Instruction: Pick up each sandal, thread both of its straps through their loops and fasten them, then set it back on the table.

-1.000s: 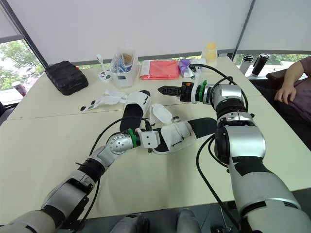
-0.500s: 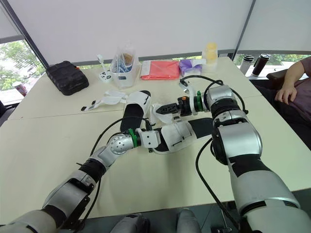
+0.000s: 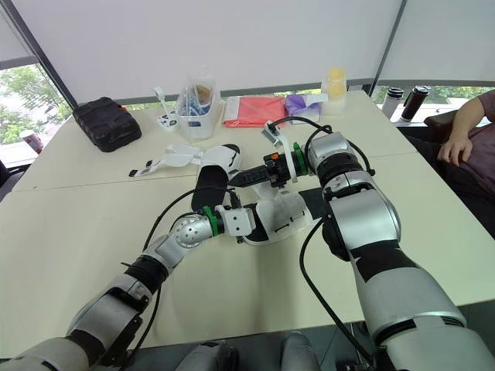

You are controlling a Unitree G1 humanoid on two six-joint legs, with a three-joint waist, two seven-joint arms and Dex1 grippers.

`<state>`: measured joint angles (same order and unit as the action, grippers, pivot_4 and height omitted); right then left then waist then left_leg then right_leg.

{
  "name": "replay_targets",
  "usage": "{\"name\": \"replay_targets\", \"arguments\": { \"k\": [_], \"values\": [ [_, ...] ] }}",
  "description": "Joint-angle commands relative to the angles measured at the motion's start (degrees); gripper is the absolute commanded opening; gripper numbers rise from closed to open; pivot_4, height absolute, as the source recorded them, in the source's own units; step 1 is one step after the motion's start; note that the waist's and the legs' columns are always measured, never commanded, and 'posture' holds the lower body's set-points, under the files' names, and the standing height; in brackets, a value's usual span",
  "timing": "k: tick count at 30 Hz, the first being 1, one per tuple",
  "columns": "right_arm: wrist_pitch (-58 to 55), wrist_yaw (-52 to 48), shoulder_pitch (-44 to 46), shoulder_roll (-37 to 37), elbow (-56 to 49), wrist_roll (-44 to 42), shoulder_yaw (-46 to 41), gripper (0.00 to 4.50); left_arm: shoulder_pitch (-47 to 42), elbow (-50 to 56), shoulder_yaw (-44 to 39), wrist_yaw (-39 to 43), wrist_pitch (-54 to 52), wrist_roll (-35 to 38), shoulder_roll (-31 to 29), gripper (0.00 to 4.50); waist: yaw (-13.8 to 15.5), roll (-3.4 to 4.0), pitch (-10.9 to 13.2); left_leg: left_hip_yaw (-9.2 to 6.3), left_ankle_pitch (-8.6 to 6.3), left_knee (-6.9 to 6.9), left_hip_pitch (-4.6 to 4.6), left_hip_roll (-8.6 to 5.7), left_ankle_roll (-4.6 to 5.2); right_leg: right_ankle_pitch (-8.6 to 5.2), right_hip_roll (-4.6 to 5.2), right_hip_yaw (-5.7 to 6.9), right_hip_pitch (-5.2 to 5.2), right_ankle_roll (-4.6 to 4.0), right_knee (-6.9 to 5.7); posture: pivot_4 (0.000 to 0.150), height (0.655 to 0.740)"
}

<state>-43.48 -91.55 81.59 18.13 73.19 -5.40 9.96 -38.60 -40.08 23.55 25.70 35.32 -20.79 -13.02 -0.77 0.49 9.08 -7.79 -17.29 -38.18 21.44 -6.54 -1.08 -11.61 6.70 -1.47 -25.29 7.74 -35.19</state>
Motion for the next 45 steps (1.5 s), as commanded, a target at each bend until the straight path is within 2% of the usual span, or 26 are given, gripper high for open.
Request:
{"name": "replay_targets", "arguments": {
  "k": [1,15,18,23,25,30,33,39,45],
  "values": [
    [-0.2,-1.0,1.4,0.8,-3.2,-3.3,2.6,4.45,2.8,-1.4,2.7,0.8,-0.8,-2.2,0.4,0.00,0.0,0.00,0.0,0.00,0.00,0.00,0.00,0.00,0.00,0.00,0.00,0.00,-0.01,0.00,0.00,0.150,0.7400],
    [-4.3,3.1,4.5,1.2,0.2,-5.5,-9.9,4.45,1.9,-2.4,3.0,0.8,-0.4,-2.4,1.0,0.00,0.1,0.00,0.0,0.00,-0.03,0.00,0.01,0.00,0.05,0.00,0.01,0.00,0.00,0.00,0.00,0.150,0.7400],
    [-4.8,5.0,4.6,0.9,0.4,-6.2,-12.2,3.66,1.9,-2.3,3.0,0.9,-0.3,-2.4,0.9,0.00,0.1,0.00,0.0,0.00,-0.03,0.00,0.01,-0.01,0.05,0.00,0.02,0.00,0.01,0.00,0.00,0.150,0.7400],
    [-3.9,11.4,4.8,0.7,0.4,-8.8,-18.1,1.23,2.1,-2.2,3.1,1.1,-0.3,-2.4,0.9,0.00,0.1,0.00,0.0,0.00,-0.03,0.00,0.01,-0.01,0.04,0.00,0.02,0.00,0.01,0.00,0.00,0.150,0.7400],
    [-2.1,12.2,4.5,1.1,-0.2,-8.5,-18.8,0.11,2.3,-2.0,3.1,1.1,-0.3,-2.3,1.0,0.00,0.1,0.00,0.0,0.00,-0.03,0.00,0.01,-0.01,0.04,0.00,0.03,0.00,0.01,0.00,0.00,0.150,0.7400],
    [6.1,10.8,2.9,2.6,-4.4,-7.1,-18.0,0.04,2.7,-1.6,3.2,1.3,-0.5,-2.2,1.0,0.00,0.1,0.00,0.0,0.01,-0.03,0.00,0.01,-0.01,0.04,0.00,0.03,0.00,0.01,0.00,0.00,0.150,0.7400],
    [9.5,6.3,-2.6,4.5,-18.2,-7.4,-14.8,0.04,2.7,-1.7,3.1,1.5,-0.4,-2.2,0.9,0.00,0.2,-0.02,0.0,0.00,-0.02,-0.01,0.04,-0.01,0.04,0.00,0.03,0.02,0.02,0.00,0.01,0.150,0.7400],
    [16.7,13.2,-23.1,6.2,-60.4,-13.4,-17.3,0.04,1.4,-3.4,2.7,2.0,0.5,-1.8,0.3,0.00,0.2,-0.04,0.0,0.06,0.01,-0.01,0.06,-0.02,-0.03,-0.01,0.08,0.09,0.02,0.01,0.06,0.150,0.7400],
    [19.0,20.0,-39.5,8.5,-85.6,-14.1,-14.9,0.04,-1.0,-6.9,1.9,2.3,1.9,-1.4,-0.4,0.00,0.4,-0.08,0.0,0.04,0.02,-0.05,0.04,0.00,-0.03,-0.01,0.06,0.13,0.03,0.01,0.04,0.150,0.7400]
  ]
}}
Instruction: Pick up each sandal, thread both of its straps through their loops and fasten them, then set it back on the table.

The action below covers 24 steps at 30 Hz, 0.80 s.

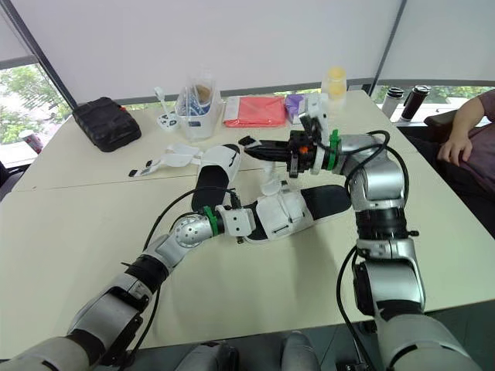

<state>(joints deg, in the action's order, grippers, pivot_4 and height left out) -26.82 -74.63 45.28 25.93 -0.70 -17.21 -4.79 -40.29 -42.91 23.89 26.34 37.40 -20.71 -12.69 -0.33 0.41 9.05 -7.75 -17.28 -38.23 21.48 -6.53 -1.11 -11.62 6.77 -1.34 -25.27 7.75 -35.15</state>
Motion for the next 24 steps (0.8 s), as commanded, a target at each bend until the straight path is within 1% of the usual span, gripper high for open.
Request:
{"name": "replay_targets", "arguments": {
  "k": [1,2,3,5,6,8,9,10,11,12,16,19,22,23,24],
  "values": [
    [3.9,3.5,-5.4,1.2,-13.9,-2.1,0.2,0.04,0.1,-4.8,1.5,1.7,0.1,-1.4,-0.9,0.00,-0.1,-0.01,0.0,0.03,-0.01,0.00,0.00,0.02,0.01,0.00,-0.01,0.00,0.01,0.00,0.01,0.150,0.7400],
    [7.8,4.3,-8.6,1.5,-15.5,-0.6,0.4,0.04,-0.6,-5.8,1.3,1.7,0.4,-1.3,-1.0,0.00,-0.2,-0.01,0.0,0.06,0.00,-0.01,-0.01,0.01,0.01,0.00,0.00,-0.02,0.00,0.00,-0.01,0.150,0.7400],
    [12.4,4.8,-12.5,1.7,-17.2,0.8,0.6,0.30,-1.5,-7.0,1.0,1.7,0.7,-1.2,-1.1,0.00,-0.2,-0.03,0.0,0.08,-0.01,-0.01,-0.05,0.01,0.02,0.00,0.00,-0.02,0.04,0.01,-0.01,0.150,0.7400],
    [17.0,7.5,-18.6,1.4,-20.0,1.7,0.6,0.93,-3.0,-9.2,0.9,1.7,1.3,-1.3,-1.3,0.00,-0.1,-0.13,-0.1,0.05,-0.05,-0.01,-0.16,0.02,0.10,0.00,-0.02,0.01,0.17,0.01,0.00,0.150,0.7400],
    [18.3,8.4,-20.1,1.5,-20.6,1.7,0.7,1.37,-3.4,-10.0,0.9,1.6,1.7,-1.4,-1.3,0.00,-0.2,-0.14,-0.1,0.04,-0.05,0.00,-0.25,0.06,0.10,-0.01,-0.07,0.02,0.27,0.02,0.02,0.150,0.7400],
    [25.0,8.9,-23.7,2.5,-20.7,3.5,1.5,2.45,-4.2,-11.2,1.0,1.7,2.5,-1.6,-1.1,0.00,-0.4,-0.16,-0.1,0.12,-0.13,0.00,-0.51,0.06,0.24,0.00,-0.06,-0.02,0.50,0.04,0.02,0.150,0.7400],
    [27.5,9.1,-25.8,3.0,-20.8,4.1,1.6,2.94,-4.6,-11.8,1.0,1.8,2.7,-1.5,-1.0,0.00,-0.4,-0.21,0.0,0.12,-0.14,0.02,-0.80,0.08,0.27,-0.01,-0.07,-0.01,0.76,0.05,0.03,0.150,0.7400],
    [29.2,9.5,-27.5,3.5,-20.9,4.3,1.4,3.46,-4.9,-12.3,1.0,1.8,3.0,-1.5,-1.0,0.00,-0.4,-0.23,0.0,0.13,-0.16,0.07,-1.09,0.13,0.28,-0.04,-0.11,-0.01,1.03,0.10,0.03,0.150,0.7400],
    [30.2,9.3,-29.8,4.6,-21.4,4.3,1.4,4.03,-5.2,-12.7,0.9,1.8,3.2,-1.4,-0.9,0.00,-0.4,-0.26,0.0,0.12,-0.16,0.08,-1.19,0.20,0.29,-0.20,-0.18,0.01,1.17,0.34,0.06,0.150,0.7400],
    [30.9,9.3,-31.6,5.5,-21.9,4.3,1.4,4.45,-5.4,-13.1,0.9,1.8,3.4,-1.4,-0.9,0.00,-0.4,-0.27,0.0,0.12,-0.16,0.08,-1.20,0.25,0.29,-0.22,-0.22,0.02,1.18,0.37,0.07,0.150,0.7400],
    [33.3,7.3,-37.7,11.2,-23.6,4.3,1.6,4.45,-5.8,-14.1,0.8,2.0,4.1,-1.4,-0.9,0.00,-0.3,-0.31,0.0,0.12,-0.15,0.07,-1.19,0.25,0.28,-0.16,-0.22,0.00,1.18,0.28,0.07,0.150,0.7400],
    [29.5,4.4,-40.4,17.4,-24.8,-0.6,-1.7,4.45,-6.1,-14.6,0.4,2.4,4.2,-0.9,-0.8,0.00,-0.2,-0.37,0.0,0.12,-0.15,0.07,-1.19,0.26,0.28,-0.12,-0.23,0.01,1.18,0.21,0.07,0.150,0.7400],
    [15.2,4.3,-43.8,23.9,-26.1,-8.5,-5.5,4.45,-7.5,-16.2,0.2,1.8,4.3,-1.2,-1.0,0.00,-0.1,-0.62,0.1,0.11,-0.15,0.05,-1.17,0.27,0.28,-0.19,-0.23,0.01,1.19,0.32,0.08,0.150,0.7400],
    [8.2,6.0,-44.0,25.3,-26.2,-12.3,-6.4,4.45,-8.2,-16.9,0.1,1.4,4.4,-1.5,-1.2,0.00,-0.1,-0.69,0.1,0.11,-0.15,0.05,-1.17,0.29,0.28,-0.15,-0.23,0.01,1.21,0.25,0.09,0.150,0.7400],
    [-2.0,8.9,-43.5,26.5,-25.8,-17.9,-7.0,4.45,-9.4,-18.0,0.2,0.5,4.6,-2.1,-1.4,0.00,-0.1,-0.77,0.2,0.11,-0.15,0.06,-1.17,0.30,0.28,-0.12,-0.24,0.01,1.21,0.20,0.10,0.150,0.7400]
  ]
}}
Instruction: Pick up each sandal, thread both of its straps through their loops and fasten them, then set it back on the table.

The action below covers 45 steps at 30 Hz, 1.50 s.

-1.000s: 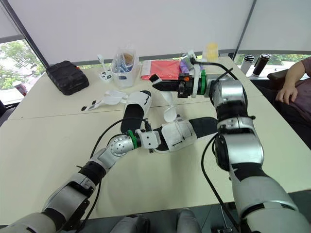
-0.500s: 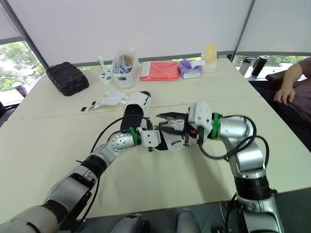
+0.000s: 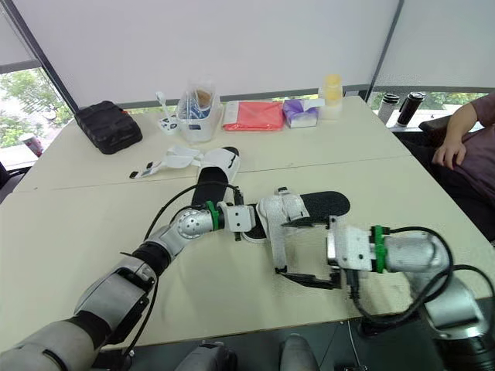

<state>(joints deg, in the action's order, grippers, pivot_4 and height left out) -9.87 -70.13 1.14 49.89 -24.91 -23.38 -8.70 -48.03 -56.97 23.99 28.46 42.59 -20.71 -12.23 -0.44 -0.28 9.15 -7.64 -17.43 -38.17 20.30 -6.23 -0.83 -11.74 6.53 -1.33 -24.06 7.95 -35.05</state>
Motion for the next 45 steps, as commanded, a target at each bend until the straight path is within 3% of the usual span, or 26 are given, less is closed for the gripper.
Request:
{"name": "replay_targets", "arguments": {
  "k": [1,9,13,19,23,28,29,34,40,45],
  "values": [
    [-26.5,6.6,1.1,3.4,-1.3,-16.0,-3.6,4.45,-2.6,-4.9,0.3,-2.3,-0.4,-2.6,-2.0,0.00,0.0,-0.17,0.1,0.00,0.00,0.00,0.00,0.03,0.00,0.04,-0.02,0.00,0.00,-0.06,0.02,0.150,0.7400],
    [-49.2,23.2,12.3,-7.1,7.1,-25.7,-0.4,4.45,-8.2,-10.2,2.1,-5.9,1.8,-6.6,-2.4,0.00,0.3,-0.41,0.2,0.01,0.00,0.00,0.13,0.07,0.00,0.05,-0.04,0.01,-0.11,-0.09,0.09,0.150,0.7400],
    [-56.8,26.8,17.8,-12.8,11.8,-29.0,1.8,4.45,-7.8,-10.1,1.8,-5.5,2.7,-6.2,-2.1,0.00,1.1,-0.49,0.3,0.01,-0.02,0.03,0.23,0.04,0.03,0.07,-0.03,0.01,-0.29,-0.11,0.06,0.150,0.7400],
    [-64.2,27.8,20.2,-15.7,15.6,-30.7,4.0,4.45,-5.3,-8.4,1.7,-5.2,3.6,-5.9,-2.0,0.00,1.2,-0.49,0.3,0.02,-0.05,0.04,0.29,0.03,0.08,0.07,-0.01,0.01,-0.32,-0.12,0.07,0.150,0.7400],
    [-63.6,28.7,20.0,-18.4,15.8,-30.4,4.3,3.14,-3.6,-6.6,1.3,-4.8,3.3,-5.4,-1.5,0.00,1.1,-0.48,0.3,0.03,-0.07,0.04,0.28,0.02,0.10,0.07,-0.01,0.01,-0.32,-0.12,0.08,0.150,0.7400],
    [-63.0,29.9,21.1,-19.9,16.9,-29.9,3.1,0.44,-1.9,-4.6,1.0,-3.8,3.1,-4.7,-1.0,0.00,1.2,-0.46,0.2,0.04,-0.07,0.04,0.29,0.00,0.11,0.07,0.00,0.01,-0.32,-0.12,0.08,0.150,0.7400],
    [-63.1,29.5,21.0,-19.4,16.8,-29.8,3.3,0.07,-1.7,-4.3,0.9,-3.5,3.1,-4.5,-0.9,0.00,1.2,-0.46,0.2,0.04,-0.07,0.04,0.29,-0.01,0.11,0.07,0.02,0.01,-0.32,-0.11,0.08,0.150,0.7400],
    [-63.7,24.7,21.3,-15.7,13.8,-32.4,3.1,0.07,0.9,-1.6,-1.0,5.3,1.9,1.9,0.7,0.00,1.2,-0.46,0.2,0.04,-0.10,0.04,0.31,-0.04,0.15,0.07,0.05,0.01,-0.32,-0.11,0.12,0.150,0.7400],
    [-69.1,20.1,32.2,-12.2,16.6,-41.2,-2.1,0.07,3.0,3.1,-2.5,12.8,-1.9,6.7,1.0,0.00,1.1,-0.44,0.3,0.07,-0.11,0.04,0.31,-0.02,0.18,0.06,0.05,0.01,-0.33,-0.10,0.12,0.150,0.7400],
    [-63.7,19.1,38.9,-12.3,24.0,-34.2,1.8,0.07,2.7,3.5,-2.6,13.5,-3.2,6.6,0.7,0.00,1.2,-0.48,0.3,-0.02,-0.12,0.04,0.43,-0.01,0.20,0.06,0.04,0.09,-0.35,-0.11,0.22,0.150,0.7400]
  ]
}}
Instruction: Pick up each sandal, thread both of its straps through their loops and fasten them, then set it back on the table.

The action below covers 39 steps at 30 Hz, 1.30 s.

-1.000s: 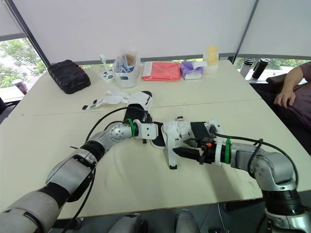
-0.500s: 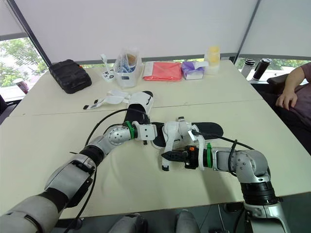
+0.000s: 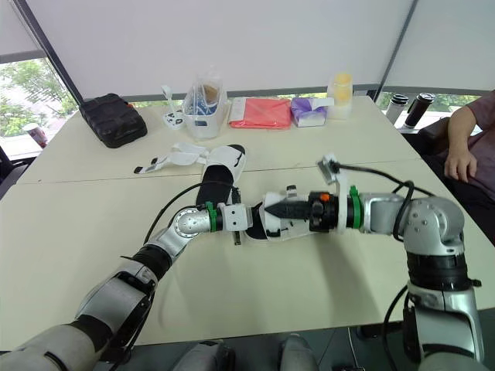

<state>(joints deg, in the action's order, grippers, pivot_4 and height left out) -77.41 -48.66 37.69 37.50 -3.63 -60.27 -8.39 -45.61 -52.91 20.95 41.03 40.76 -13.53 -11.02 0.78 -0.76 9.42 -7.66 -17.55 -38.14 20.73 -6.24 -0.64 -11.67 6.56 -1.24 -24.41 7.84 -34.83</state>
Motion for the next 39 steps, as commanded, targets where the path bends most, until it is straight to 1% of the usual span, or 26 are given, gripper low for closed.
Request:
{"name": "replay_targets", "arguments": {
  "k": [1,5,10,15,21,26,30,32,35,39],
  "values": [
    [6.3,-3.3,3.2,0.3,4.8,5.7,3.8,0.07,0.3,-0.5,0.5,1.1,-1.5,-0.6,-0.5,0.00,-0.1,0.00,0.0,0.02,-0.01,0.00,0.03,-0.01,0.01,0.00,0.00,-0.01,-0.03,0.00,0.02,0.150,0.7400],
    [12.5,-9.2,5.7,1.4,11.5,13.6,11.2,0.07,0.3,-0.6,0.8,0.9,-1.9,-1.2,-0.6,0.00,-0.1,0.03,0.0,0.06,0.00,-0.02,0.20,-0.02,0.00,0.01,0.01,-0.01,-0.21,0.00,0.00,0.150,0.7400],
    [17.5,-15.0,8.3,1.1,18.0,20.1,16.4,0.07,0.7,-0.6,1.2,0.0,-1.7,-2.0,-1.0,0.00,-0.1,0.03,0.0,0.05,0.00,-0.03,0.21,-0.02,-0.01,0.01,0.01,-0.01,-0.22,-0.01,0.00,0.150,0.7400],
    [18.7,-19.6,10.3,1.1,22.0,23.0,17.8,0.07,1.2,-0.2,1.3,-0.6,-1.7,-2.3,-1.2,0.00,-0.1,0.03,0.0,0.04,0.01,-0.03,0.21,-0.02,-0.02,0.01,0.02,-0.01,-0.22,-0.01,-0.02,0.150,0.7400],
    [19.6,-23.7,10.3,1.9,24.1,26.6,20.0,0.07,2.1,0.7,1.6,-1.3,-1.8,-2.7,-1.3,0.00,-0.1,0.04,0.0,0.03,0.01,-0.03,0.21,-0.01,-0.02,0.01,0.01,-0.01,-0.23,-0.01,-0.03,0.150,0.7400],
    [21.1,-24.9,10.9,1.7,26.7,29.9,20.7,0.07,2.3,1.0,1.9,-1.8,-2.0,-2.9,-1.2,0.00,-0.1,0.06,0.0,0.03,0.01,-0.03,0.21,-0.02,-0.03,0.01,0.02,-0.02,-0.23,-0.01,-0.03,0.150,0.7400],
    [28.0,-25.3,10.1,1.8,27.6,35.7,23.5,0.07,2.4,0.9,2.1,-2.2,-2.1,-3.0,-1.1,0.00,-0.1,0.08,0.0,0.04,0.00,-0.03,0.21,-0.02,-0.03,0.01,0.02,-0.01,-0.23,-0.01,-0.03,0.150,0.7400],
    [29.6,-25.6,10.1,1.4,28.0,36.9,23.6,0.07,2.5,0.9,2.2,-2.4,-2.1,-3.2,-1.0,0.00,-0.1,0.08,-0.1,0.03,0.01,-0.03,0.21,-0.02,-0.04,0.01,0.02,-0.01,-0.23,-0.01,-0.03,0.150,0.7400],
    [32.3,-27.6,9.6,1.8,26.6,38.2,24.3,0.07,2.6,1.0,2.3,-2.7,-2.0,-3.3,-0.9,0.00,-0.1,0.08,-0.1,0.03,0.01,-0.04,0.21,-0.02,-0.05,0.02,0.02,-0.01,-0.22,-0.01,-0.03,0.150,0.7400],
    [32.2,-32.8,8.8,2.9,23.8,37.3,24.5,0.07,2.8,1.2,2.3,-2.8,-2.1,-3.4,-0.8,0.00,0.0,0.09,-0.1,0.03,0.01,-0.04,0.20,-0.02,-0.05,0.01,0.02,-0.01,-0.22,-0.01,-0.03,0.150,0.7400]
  ]
}}
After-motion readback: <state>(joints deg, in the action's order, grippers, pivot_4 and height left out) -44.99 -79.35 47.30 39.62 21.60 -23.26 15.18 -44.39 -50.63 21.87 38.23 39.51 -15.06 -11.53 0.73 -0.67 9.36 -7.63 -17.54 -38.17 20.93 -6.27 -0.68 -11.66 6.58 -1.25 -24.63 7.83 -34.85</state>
